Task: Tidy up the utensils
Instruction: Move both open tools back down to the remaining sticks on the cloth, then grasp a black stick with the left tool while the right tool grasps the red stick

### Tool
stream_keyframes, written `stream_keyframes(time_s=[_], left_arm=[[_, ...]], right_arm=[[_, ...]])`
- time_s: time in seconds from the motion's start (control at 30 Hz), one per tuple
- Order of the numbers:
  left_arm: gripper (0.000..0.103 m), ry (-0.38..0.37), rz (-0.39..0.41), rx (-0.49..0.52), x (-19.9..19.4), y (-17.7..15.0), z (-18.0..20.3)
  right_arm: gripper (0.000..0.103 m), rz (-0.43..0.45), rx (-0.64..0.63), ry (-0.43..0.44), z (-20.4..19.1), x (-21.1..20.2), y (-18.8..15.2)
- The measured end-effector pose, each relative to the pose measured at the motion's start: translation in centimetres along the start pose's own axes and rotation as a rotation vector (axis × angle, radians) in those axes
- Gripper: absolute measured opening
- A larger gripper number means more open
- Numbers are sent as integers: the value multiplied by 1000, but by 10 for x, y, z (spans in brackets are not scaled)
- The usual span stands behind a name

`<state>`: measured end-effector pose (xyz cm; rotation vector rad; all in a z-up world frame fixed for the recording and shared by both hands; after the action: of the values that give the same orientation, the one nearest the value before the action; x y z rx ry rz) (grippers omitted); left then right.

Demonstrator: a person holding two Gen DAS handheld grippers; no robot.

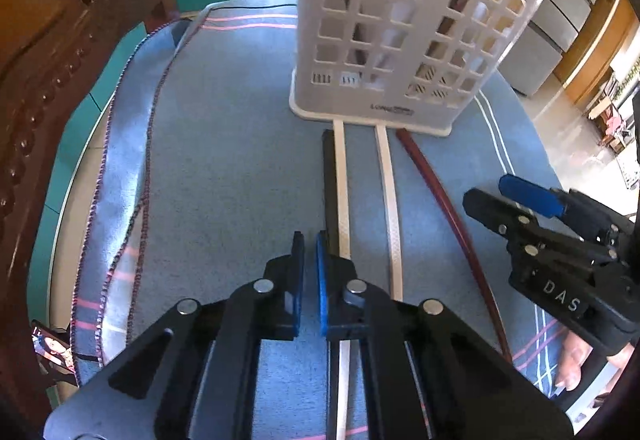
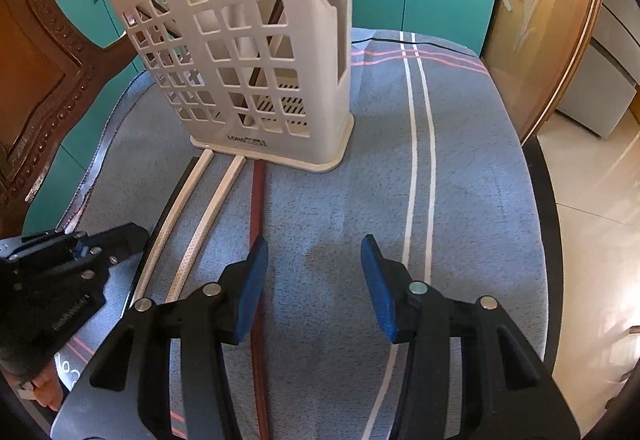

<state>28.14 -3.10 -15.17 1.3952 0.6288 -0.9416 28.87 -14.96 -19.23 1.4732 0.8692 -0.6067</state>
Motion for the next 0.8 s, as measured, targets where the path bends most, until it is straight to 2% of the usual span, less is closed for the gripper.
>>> stream_keyframes(time_s=[0.3, 0.4, 0.53, 0.7, 0.8], left_arm=[[6, -29, 10, 23, -3, 0, 14], [8, -11, 6, 49, 1, -2, 19], [17, -5, 6, 28, 4, 0, 17], [18, -34, -12, 60, 5, -5, 23], [19, 12, -6, 91, 9, -7, 29]], right_arm=[[50, -15, -19, -3, -5, 5, -2], [52, -16, -22, -6, -6, 6, -3], [55, -19, -31, -2, -10, 8, -5], [56, -29, -52, -14, -15, 11, -8], [56, -28, -61, -23, -18, 13, -8]])
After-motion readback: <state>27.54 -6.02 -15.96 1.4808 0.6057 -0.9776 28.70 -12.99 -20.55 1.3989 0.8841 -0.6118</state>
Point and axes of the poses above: each gripper's, at about its wrist camera, not at the fingertips, and x roughly the way its jaws point, z to its right, y to its top, the point moved 1 cm from there along x, roughly the way its jaws point, and after that the axes turned 3 degrees about z, right-handed, at the moved point
